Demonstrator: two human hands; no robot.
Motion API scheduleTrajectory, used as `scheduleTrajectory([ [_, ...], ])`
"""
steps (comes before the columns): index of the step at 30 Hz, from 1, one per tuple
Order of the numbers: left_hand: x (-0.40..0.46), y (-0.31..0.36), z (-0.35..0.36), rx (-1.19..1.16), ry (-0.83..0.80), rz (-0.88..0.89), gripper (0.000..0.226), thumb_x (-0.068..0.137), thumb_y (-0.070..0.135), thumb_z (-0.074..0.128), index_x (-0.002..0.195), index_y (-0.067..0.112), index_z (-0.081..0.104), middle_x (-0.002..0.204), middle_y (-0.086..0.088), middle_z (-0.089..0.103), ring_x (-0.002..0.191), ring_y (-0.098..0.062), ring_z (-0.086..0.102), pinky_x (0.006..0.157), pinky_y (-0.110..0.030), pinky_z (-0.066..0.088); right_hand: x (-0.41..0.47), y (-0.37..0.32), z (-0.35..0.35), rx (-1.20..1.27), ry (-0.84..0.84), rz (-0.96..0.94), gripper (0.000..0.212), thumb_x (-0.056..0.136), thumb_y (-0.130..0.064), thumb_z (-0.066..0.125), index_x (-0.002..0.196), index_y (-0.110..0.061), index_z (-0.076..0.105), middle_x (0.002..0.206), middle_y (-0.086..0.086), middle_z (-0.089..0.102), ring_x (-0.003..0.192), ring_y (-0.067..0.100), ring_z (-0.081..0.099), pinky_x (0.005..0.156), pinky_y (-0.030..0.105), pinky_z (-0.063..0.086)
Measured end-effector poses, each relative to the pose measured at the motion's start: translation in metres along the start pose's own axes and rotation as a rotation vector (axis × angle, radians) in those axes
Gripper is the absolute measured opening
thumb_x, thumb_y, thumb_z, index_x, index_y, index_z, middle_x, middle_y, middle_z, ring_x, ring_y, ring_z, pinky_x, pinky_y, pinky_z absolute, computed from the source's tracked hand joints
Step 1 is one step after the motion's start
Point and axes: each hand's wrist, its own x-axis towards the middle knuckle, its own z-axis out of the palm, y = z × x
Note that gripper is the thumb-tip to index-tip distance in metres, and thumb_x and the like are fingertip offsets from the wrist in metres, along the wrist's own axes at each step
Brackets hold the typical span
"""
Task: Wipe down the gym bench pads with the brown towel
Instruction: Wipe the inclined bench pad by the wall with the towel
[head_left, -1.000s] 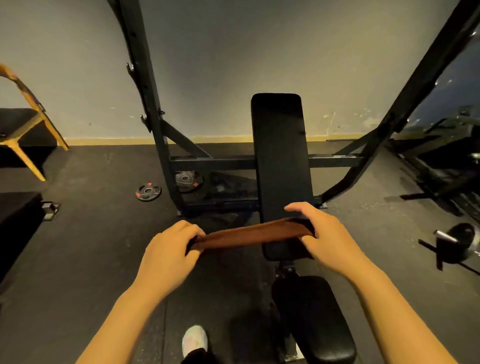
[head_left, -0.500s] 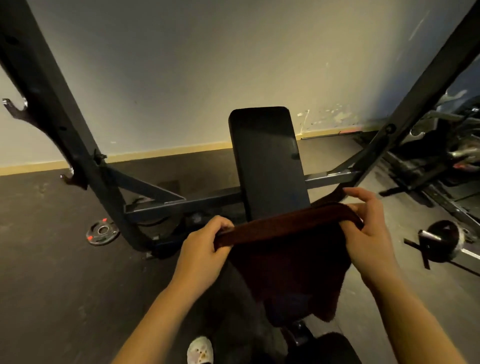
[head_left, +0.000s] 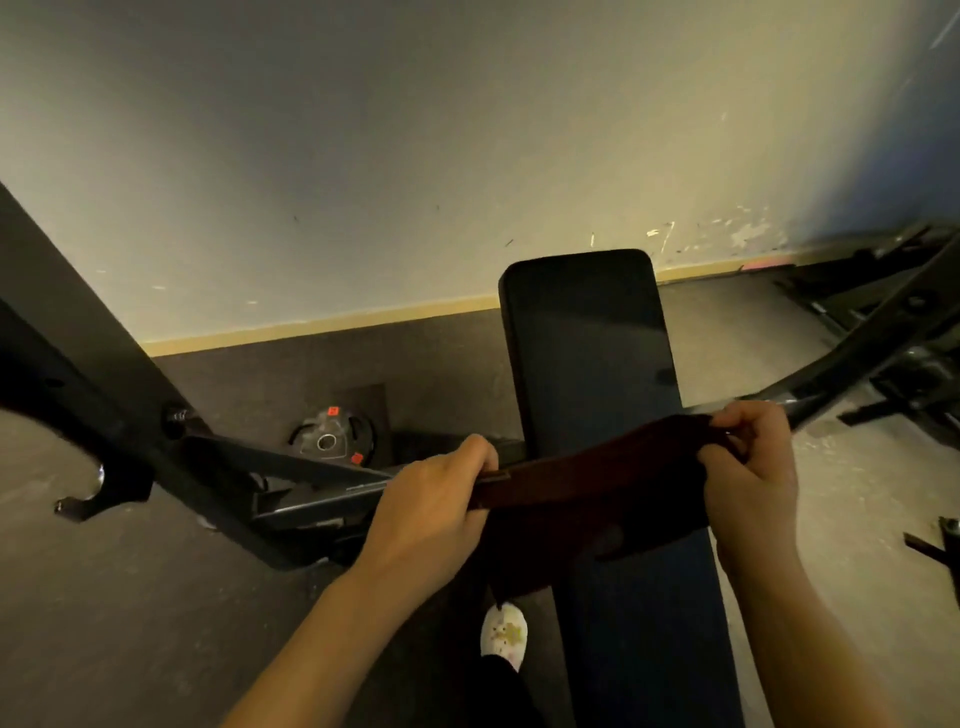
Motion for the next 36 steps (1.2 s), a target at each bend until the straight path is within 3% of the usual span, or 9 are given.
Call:
scheduleTrajectory([
  [4,0.084,-0.006,-0.022,0.117,0.063,0.051,0.022,0.093,0.016,0.061,0.091,0.027,0.042,0.069,0.013,0.046,0.068,-0.017,0.056,0.053,-0.027,0.030,0.085,-0.013,0.030,0.073,-0.025,0.008,0.044,0.091,0.012,0.046,0.085,-0.032,0.046,0.093,-0.005,0.052,0.079,0.014,0.057,0.065,0.030,0.050],
  [7,0.158,-0.011,-0.034,0.173,0.151,0.045,0.022,0.093,0.018,0.061,0.096,0.025,0.041,0.067,0.015,0.043,0.058,-0.007,0.045,0.051,-0.020,0.028,0.161,-0.029,0.051,0.002,-0.073,-0.137,0.043,0.088,0.011,0.050,0.084,-0.032,0.048,0.090,-0.005,0.054,0.076,0.015,0.055,0.060,0.029,0.047],
  [9,0.210,-0.014,-0.039,0.184,0.252,0.008,0.023,0.092,0.018,0.063,0.101,0.024,0.043,0.073,0.013,0.051,0.063,-0.010,0.051,0.052,-0.022,0.030,0.219,-0.039,0.067,-0.045,-0.089,-0.217,0.037,0.088,0.005,0.053,0.085,-0.032,0.051,0.089,-0.005,0.055,0.072,0.013,0.053,0.057,0.029,0.045],
  [12,0.277,-0.026,-0.028,0.201,0.378,-0.025,0.049,0.086,0.018,0.073,0.129,0.018,0.049,0.111,-0.004,0.063,0.098,-0.026,0.061,0.070,-0.032,0.046,0.299,-0.036,0.101,-0.265,-0.146,-0.337,0.028,0.086,-0.006,0.062,0.110,-0.021,0.058,0.110,0.001,0.059,0.097,0.018,0.056,0.084,0.036,0.049],
  [14,0.299,-0.038,-0.005,0.221,0.375,-0.066,0.069,0.083,0.021,0.076,0.143,0.015,0.043,0.132,-0.012,0.054,0.119,-0.032,0.051,0.090,-0.047,0.047,0.323,-0.009,0.125,-0.520,-0.197,-0.388,0.046,0.085,-0.016,0.070,0.129,-0.014,0.056,0.133,0.013,0.052,0.121,0.031,0.049,0.101,0.045,0.043],
  [19,0.322,-0.058,0.067,0.300,0.353,0.114,0.046,0.092,0.035,0.050,0.134,0.019,0.049,0.135,-0.009,0.051,0.128,-0.028,0.045,0.099,-0.048,0.047,0.314,0.074,0.176,-0.686,-0.249,-0.563,0.046,0.095,-0.034,0.056,0.138,-0.019,0.051,0.150,0.013,0.041,0.141,0.035,0.034,0.109,0.062,0.032],
  [23,0.335,-0.087,0.114,0.340,0.249,0.158,0.051,0.094,0.041,0.047,0.141,0.021,0.045,0.146,-0.006,0.043,0.137,-0.025,0.040,0.111,-0.049,0.037,0.319,0.112,0.194,-0.788,-0.293,-0.634,0.051,0.101,-0.041,0.038,0.148,-0.022,0.040,0.159,0.010,0.030,0.148,0.028,0.024,0.120,0.054,0.018],
  [28,0.360,-0.117,0.119,0.250,0.309,0.241,0.051,0.098,0.041,0.054,0.145,0.023,0.045,0.156,-0.010,0.038,0.146,-0.029,0.031,0.118,-0.049,0.028,0.322,0.113,0.209,-0.826,-0.191,-0.653,0.050,0.105,-0.046,0.026,0.148,-0.023,0.036,0.156,0.013,0.033,0.147,0.032,0.025,0.119,0.059,0.012],
  [36,0.417,-0.139,0.088,0.137,0.275,0.204,0.050,0.104,0.052,0.031,0.141,0.023,0.050,0.150,-0.014,0.046,0.143,-0.032,0.035,0.114,-0.055,0.025,0.360,0.097,0.234,-0.836,-0.154,-0.777,0.044,0.102,-0.047,0.028,0.123,-0.019,0.057,0.124,0.009,0.064,0.129,0.028,0.049,0.112,0.066,0.019],
])
